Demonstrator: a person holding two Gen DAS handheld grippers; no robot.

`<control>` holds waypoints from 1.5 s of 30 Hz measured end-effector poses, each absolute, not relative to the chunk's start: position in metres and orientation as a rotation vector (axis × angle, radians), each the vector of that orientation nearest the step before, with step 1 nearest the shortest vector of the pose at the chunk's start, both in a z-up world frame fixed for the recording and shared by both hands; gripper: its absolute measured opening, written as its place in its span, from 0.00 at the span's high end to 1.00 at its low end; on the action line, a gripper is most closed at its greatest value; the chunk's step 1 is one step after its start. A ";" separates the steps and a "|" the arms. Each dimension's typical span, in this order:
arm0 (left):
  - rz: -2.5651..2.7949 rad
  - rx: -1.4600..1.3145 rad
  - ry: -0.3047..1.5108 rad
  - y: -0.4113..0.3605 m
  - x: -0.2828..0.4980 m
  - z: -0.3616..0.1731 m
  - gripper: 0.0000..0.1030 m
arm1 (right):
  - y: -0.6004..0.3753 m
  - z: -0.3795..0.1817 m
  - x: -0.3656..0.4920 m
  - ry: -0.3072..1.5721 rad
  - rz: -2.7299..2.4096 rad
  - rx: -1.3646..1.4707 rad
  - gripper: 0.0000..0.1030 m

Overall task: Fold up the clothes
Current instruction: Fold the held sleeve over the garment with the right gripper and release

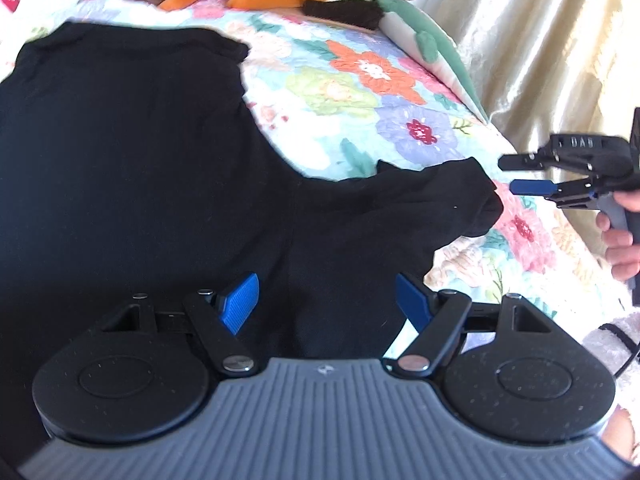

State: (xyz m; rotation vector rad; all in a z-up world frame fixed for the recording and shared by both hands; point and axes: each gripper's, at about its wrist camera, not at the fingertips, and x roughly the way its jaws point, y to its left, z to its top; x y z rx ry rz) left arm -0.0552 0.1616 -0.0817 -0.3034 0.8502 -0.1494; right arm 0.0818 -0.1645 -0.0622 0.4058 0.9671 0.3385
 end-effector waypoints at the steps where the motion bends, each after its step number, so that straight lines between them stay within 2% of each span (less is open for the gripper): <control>1: -0.154 -0.278 0.848 0.156 -0.052 -0.080 0.27 | -0.168 -0.065 0.084 0.978 0.341 0.442 0.45; 4: -0.164 -0.199 0.860 0.142 -0.042 -0.077 0.27 | -0.172 -0.075 0.092 1.022 0.333 0.503 0.45; 11: -0.175 -0.095 0.954 0.119 -0.011 -0.090 0.27 | -0.140 -0.098 0.103 1.134 0.327 0.380 0.45; 12: -0.172 -0.075 0.973 0.118 -0.008 -0.095 0.27 | -0.135 -0.097 0.101 1.105 0.335 0.347 0.55; 13: -0.167 -0.054 0.988 0.116 -0.007 -0.099 0.27 | -0.127 -0.093 0.098 1.066 0.349 0.286 0.87; 15: -0.165 -0.039 0.982 0.115 -0.009 -0.105 0.27 | -0.111 -0.083 0.093 0.984 0.380 0.154 0.87; 16: -0.160 -0.040 0.973 0.115 -0.011 -0.105 0.28 | -0.105 -0.078 0.090 0.946 0.401 0.134 0.87; 18: -0.144 -0.034 0.966 0.114 -0.014 -0.103 0.36 | -0.094 -0.068 0.084 0.871 0.444 0.118 0.87; 21: -0.132 -0.028 0.936 0.113 -0.021 -0.097 0.37 | -0.074 -0.059 0.072 0.832 0.553 0.087 0.87; 24: -0.143 -0.012 0.873 0.116 -0.032 -0.096 0.33 | -0.052 -0.059 0.061 0.866 0.678 0.065 0.87; 30: -0.111 -0.068 0.911 0.133 -0.038 -0.107 0.30 | -0.025 -0.074 0.052 1.015 0.844 0.090 0.86; 33: -0.094 -0.077 0.928 0.135 -0.035 -0.107 0.29 | -0.028 -0.077 0.053 1.063 0.849 0.134 0.79; 34: -0.092 -0.073 0.930 0.135 -0.035 -0.107 0.29 | -0.032 -0.076 0.055 1.062 0.856 0.171 0.73; 42: -0.072 -0.060 0.936 0.134 -0.035 -0.111 0.29 | -0.070 -0.064 0.065 0.986 0.762 0.361 0.61; 45: -0.032 -0.110 0.934 0.140 -0.033 -0.109 0.41 | -0.081 -0.066 0.070 0.991 0.706 0.400 0.60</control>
